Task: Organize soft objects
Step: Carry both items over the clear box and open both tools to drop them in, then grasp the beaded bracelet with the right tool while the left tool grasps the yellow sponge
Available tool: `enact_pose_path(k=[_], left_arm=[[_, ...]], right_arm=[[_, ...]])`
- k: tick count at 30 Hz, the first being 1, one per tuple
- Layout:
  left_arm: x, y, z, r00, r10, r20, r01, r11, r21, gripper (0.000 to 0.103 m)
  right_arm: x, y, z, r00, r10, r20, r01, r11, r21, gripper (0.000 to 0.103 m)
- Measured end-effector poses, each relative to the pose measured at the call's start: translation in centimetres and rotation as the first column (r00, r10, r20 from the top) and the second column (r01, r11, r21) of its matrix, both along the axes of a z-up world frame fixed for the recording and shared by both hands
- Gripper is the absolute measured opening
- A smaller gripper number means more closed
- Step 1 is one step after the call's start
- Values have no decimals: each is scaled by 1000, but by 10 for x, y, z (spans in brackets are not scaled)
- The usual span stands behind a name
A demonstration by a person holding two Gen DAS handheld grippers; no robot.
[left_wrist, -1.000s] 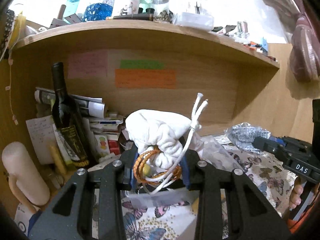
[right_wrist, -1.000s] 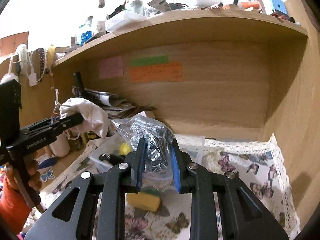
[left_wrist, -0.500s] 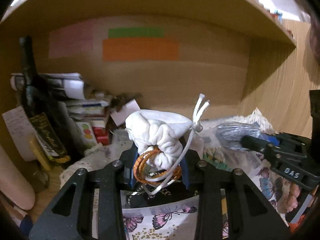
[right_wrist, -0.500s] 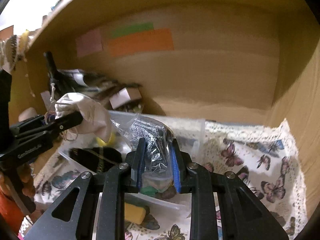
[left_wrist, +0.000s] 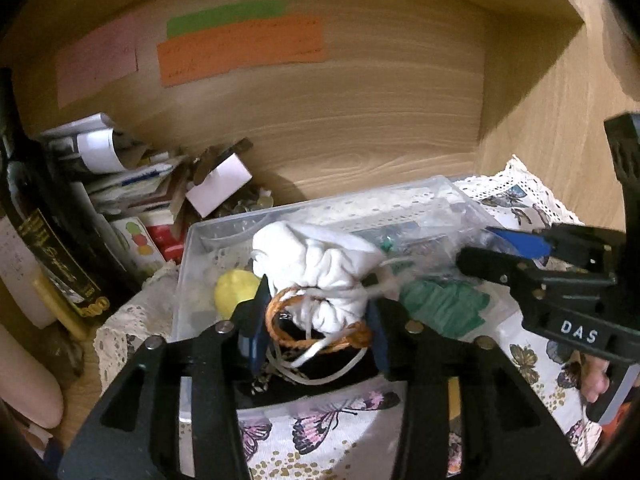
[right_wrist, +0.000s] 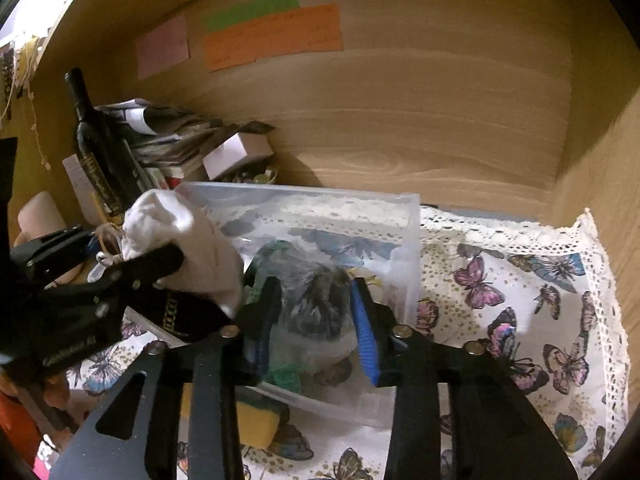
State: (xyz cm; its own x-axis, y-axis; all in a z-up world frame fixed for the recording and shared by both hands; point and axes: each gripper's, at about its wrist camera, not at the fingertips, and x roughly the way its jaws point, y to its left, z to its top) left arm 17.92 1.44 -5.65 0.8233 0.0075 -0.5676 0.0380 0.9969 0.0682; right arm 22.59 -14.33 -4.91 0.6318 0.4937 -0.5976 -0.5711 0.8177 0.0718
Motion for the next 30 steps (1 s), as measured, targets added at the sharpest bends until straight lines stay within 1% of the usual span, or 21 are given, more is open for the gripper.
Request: enact_pose_path(k=[1, 2, 4, 5, 6, 7, 12, 17, 20, 23, 27, 30], left_arm=[[-2, -2, 2, 1000, -1, 6, 1, 1000, 5, 56], [-6, -3, 5, 1000, -1, 16, 1, 1000, 7, 62], [-12, -4, 10, 999, 5, 32, -5, 1000, -1, 83], [-16, -5, 13, 999, 12, 44, -12, 1000, -6, 88], [-19, -6, 16, 999, 20, 50, -20, 1000, -6, 96], [-22, -6, 18, 998, 29, 56, -28, 1000, -4, 100], [-39, -9, 25, 997, 22, 71, -21, 1000, -17, 101], [-58, -9, 31, 996, 6, 91, -3, 999, -41, 102], [-67, -9, 30, 996, -5, 91, 10, 998, -55, 103], [-75, -12, 26, 996, -13, 84, 18, 999, -51, 103], [-83, -13, 17, 998, -21, 59, 24, 999, -47, 103], [-86, -13, 9, 999, -29, 28, 30, 998, -56, 103]], right_arm=[[-1, -1, 1, 1000, -2, 4, 2, 1000, 3, 40], [-3, -3, 3, 1000, -3, 8, 3, 1000, 12, 44], [-6, -7, 8, 1000, 2, 15, -2, 999, 35, 50], [-10, -10, 12, 1000, 14, 21, -15, 998, 55, 50], [-13, -12, 15, 999, 23, 25, -24, 998, 64, 50], [-17, -14, 18, 999, 29, 32, -31, 997, 73, 50], [-39, -27, 30, 997, 43, 72, -49, 995, 90, 51], [-63, -37, 29, 994, 64, 92, -71, 995, 69, 51], [-76, -42, 21, 993, 82, 84, -86, 995, 44, 51], [-87, -44, 7, 993, 97, 67, -97, 995, 7, 51], [-99, -47, -15, 994, 113, 4, -113, 993, -29, 51], [-109, -50, -33, 992, 120, -34, -122, 990, -74, 51]])
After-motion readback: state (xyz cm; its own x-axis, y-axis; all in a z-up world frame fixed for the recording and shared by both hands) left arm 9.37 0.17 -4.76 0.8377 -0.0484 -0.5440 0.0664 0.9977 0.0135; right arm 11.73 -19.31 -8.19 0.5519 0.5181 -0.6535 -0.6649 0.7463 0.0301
